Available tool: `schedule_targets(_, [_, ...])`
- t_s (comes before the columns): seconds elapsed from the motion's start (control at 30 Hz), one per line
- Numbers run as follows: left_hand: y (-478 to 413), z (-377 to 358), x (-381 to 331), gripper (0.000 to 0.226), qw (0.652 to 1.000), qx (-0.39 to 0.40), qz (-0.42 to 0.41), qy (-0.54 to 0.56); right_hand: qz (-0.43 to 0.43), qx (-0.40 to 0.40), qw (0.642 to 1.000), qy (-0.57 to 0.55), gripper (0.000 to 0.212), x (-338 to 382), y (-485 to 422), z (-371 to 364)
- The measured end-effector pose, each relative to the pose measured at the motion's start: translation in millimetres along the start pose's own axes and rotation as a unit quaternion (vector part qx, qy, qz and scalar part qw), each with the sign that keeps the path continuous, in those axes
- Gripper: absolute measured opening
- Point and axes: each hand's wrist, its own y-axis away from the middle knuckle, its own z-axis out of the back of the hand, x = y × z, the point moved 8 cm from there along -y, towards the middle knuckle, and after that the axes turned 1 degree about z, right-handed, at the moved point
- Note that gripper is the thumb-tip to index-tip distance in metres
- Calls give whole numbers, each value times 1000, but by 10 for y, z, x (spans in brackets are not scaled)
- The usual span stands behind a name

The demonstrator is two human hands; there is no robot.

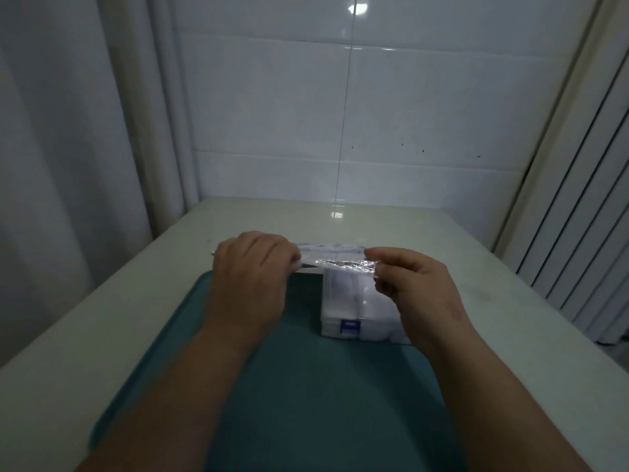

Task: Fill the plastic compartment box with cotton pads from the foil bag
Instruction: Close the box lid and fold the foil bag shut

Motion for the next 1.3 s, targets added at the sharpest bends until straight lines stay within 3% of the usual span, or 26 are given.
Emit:
schedule_targets(0.4, [24,149,546,9,988,-6,153,-32,14,-101,994,-43,35,32,-134,399])
schedule_targets(0.53, [70,126,580,6,979,-18,203,23,21,-106,993,-52,36,32,-148,421])
schedule_targets(0.6, [122,113,627,10,941,-50,289,172,21,-100,993,-63,36,28,-145,403])
schedule_targets(0.7, [208,-125,626,50,812,-32,398,425,17,-92,991,-95,38,14,-147,389])
schedule_targets(0.77, [246,-253,631,68,772,-17,427,471,3,-85,986,-142,38,-2,-151,371])
schedule_targets(0.87, [295,-339,704,65,735,-18,460,497,-14,-72,976,-205,36,-12,-159,333])
schedule_targets(0.9, [311,-375,717,58,735,-4,461,497,-16,-65,973,-223,37,-10,-161,318])
schedule_targets(1.0, [325,-429,697,33,780,62,442,438,-17,-45,962,-268,42,19,-152,282])
schedule_targets(1.13, [219,-251,633,23,830,33,406,380,37,-7,955,-296,38,156,-120,295])
schedule_targets(1.17, [193,-215,626,23,834,21,398,381,55,-15,965,-256,40,161,-124,328])
schedule_targets(1.23, [178,-188,636,21,835,3,393,384,87,-66,991,-73,44,154,-127,413])
schedule_targets(1.3, [196,-206,654,15,819,-2,407,406,96,-73,990,72,41,145,-124,377])
